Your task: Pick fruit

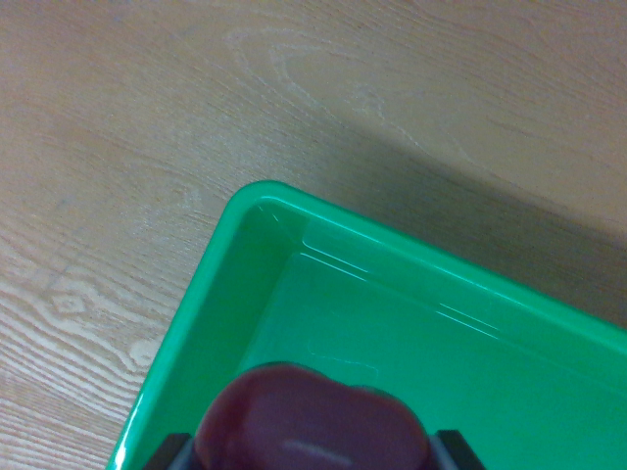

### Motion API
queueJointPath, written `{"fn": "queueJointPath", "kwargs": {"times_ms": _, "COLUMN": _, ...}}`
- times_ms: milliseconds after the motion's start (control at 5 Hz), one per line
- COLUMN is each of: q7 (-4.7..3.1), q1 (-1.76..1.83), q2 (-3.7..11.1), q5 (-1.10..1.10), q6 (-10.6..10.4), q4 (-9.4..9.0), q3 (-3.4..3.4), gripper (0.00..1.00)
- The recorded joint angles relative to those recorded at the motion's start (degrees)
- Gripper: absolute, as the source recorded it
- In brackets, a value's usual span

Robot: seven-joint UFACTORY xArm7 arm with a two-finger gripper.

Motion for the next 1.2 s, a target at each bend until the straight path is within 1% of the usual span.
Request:
{"fn": "queueJointPath", "kwargs": {"times_ms": 200, "q7": 0.01, "q1": -0.04, "q2": -0.47, "q5": 0.06, "q6": 1.22, "q4": 0.75, "q3": 0.02, "gripper": 1.00}}
{"fn": "queueJointPath", "kwargs": {"times_ms": 400, "q7": 0.01, "q1": -0.04, "q2": -0.47, "q5": 0.06, "q6": 1.22, "q4": 0.75, "q3": 0.02, "gripper": 1.00}}
{"fn": "queueJointPath", "kwargs": {"times_ms": 600, "q7": 0.02, "q1": -0.07, "q2": -0.84, "q5": 0.10, "q6": 2.19, "q4": 1.35, "q3": 0.04, "gripper": 1.00}}
{"fn": "queueJointPath", "kwargs": {"times_ms": 800, "q7": 0.02, "q1": -0.07, "q2": -0.84, "q5": 0.10, "q6": 2.19, "q4": 1.35, "q3": 0.04, "gripper": 1.00}}
{"fn": "queueJointPath", "kwargs": {"times_ms": 1000, "q7": 0.02, "q1": -0.09, "q2": -1.09, "q5": 0.13, "q6": 2.84, "q4": 1.75, "q3": 0.06, "gripper": 1.00}}
{"fn": "queueJointPath", "kwargs": {"times_ms": 1200, "q7": 0.02, "q1": -0.09, "q2": -1.09, "q5": 0.13, "q6": 2.84, "q4": 1.75, "q3": 0.06, "gripper": 1.00}}
